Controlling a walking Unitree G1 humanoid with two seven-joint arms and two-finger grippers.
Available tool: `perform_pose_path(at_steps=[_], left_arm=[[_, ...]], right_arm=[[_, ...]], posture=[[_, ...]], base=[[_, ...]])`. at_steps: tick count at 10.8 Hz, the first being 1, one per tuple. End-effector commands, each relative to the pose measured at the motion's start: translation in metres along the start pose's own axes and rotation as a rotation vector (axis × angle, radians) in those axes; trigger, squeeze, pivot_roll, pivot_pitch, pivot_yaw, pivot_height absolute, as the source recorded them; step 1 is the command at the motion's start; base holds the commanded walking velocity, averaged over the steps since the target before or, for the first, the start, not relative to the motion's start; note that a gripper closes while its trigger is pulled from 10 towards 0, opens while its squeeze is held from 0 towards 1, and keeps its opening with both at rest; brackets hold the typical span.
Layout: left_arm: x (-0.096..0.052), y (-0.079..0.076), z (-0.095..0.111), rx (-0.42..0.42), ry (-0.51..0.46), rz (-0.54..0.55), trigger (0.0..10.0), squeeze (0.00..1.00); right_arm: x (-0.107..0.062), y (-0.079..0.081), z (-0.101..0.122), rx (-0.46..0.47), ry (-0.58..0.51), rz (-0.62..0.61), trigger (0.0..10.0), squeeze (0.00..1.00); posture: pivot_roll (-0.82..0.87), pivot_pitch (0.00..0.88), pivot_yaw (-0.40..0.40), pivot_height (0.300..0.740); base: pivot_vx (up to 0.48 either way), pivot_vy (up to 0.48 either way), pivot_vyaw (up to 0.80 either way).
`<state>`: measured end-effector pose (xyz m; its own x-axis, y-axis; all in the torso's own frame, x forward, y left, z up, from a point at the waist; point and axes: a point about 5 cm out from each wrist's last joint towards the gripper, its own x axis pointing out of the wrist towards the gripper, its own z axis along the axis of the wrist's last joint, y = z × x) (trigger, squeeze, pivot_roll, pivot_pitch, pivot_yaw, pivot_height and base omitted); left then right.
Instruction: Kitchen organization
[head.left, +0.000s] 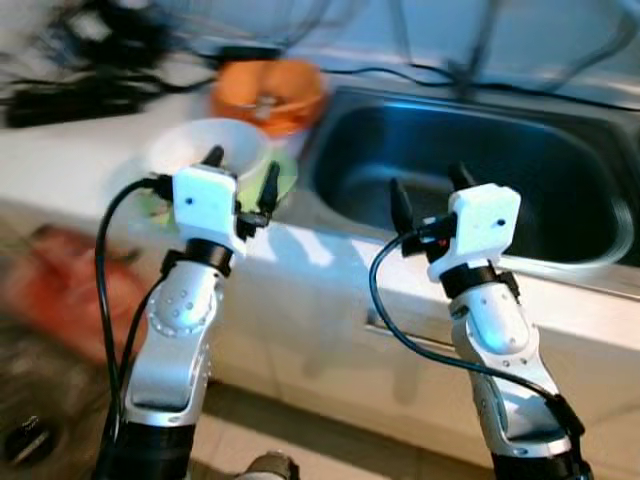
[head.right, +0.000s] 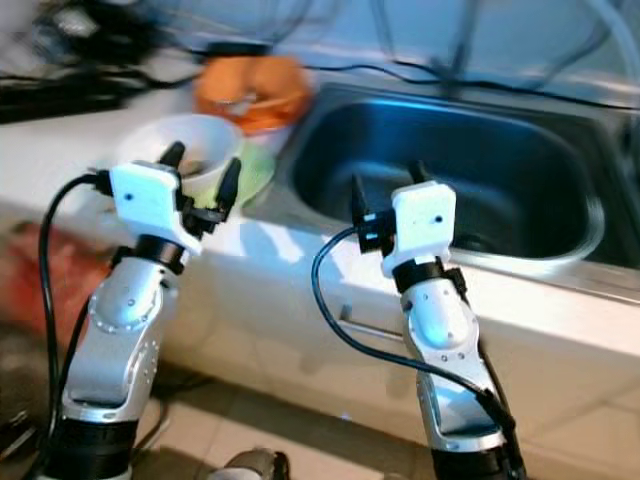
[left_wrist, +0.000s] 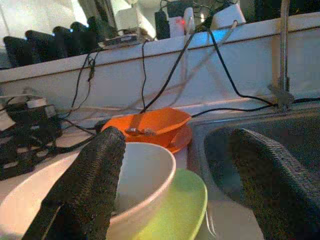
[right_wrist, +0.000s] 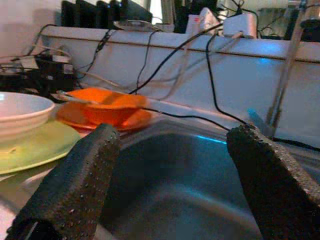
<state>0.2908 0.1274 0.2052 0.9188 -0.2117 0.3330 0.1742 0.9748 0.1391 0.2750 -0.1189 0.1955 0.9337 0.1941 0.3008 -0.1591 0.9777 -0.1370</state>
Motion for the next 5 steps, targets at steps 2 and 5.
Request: perform_pose_path(at_steps=[2,5], left_arm=[[0.001,-0.004,-0.001,-0.006,0.002,-0.017,10.0,0.00],[0.002,0.005,0.011,0.082,-0.076,0.051,10.0,0.00]], right_arm=[[-0.001,-0.003,-0.003,0.000,0.011,-0.022,10.0,0.00],[-0.001,-0.003,-0.004,0.004,0.016,-0.023,10.0,0.00]], posture=[[0.03,0.089,0.031,0.740],[0.04,0.086,0.028,0.740]], base=[[0.000,0.000,0.00],[0.000,0.000,0.00]])
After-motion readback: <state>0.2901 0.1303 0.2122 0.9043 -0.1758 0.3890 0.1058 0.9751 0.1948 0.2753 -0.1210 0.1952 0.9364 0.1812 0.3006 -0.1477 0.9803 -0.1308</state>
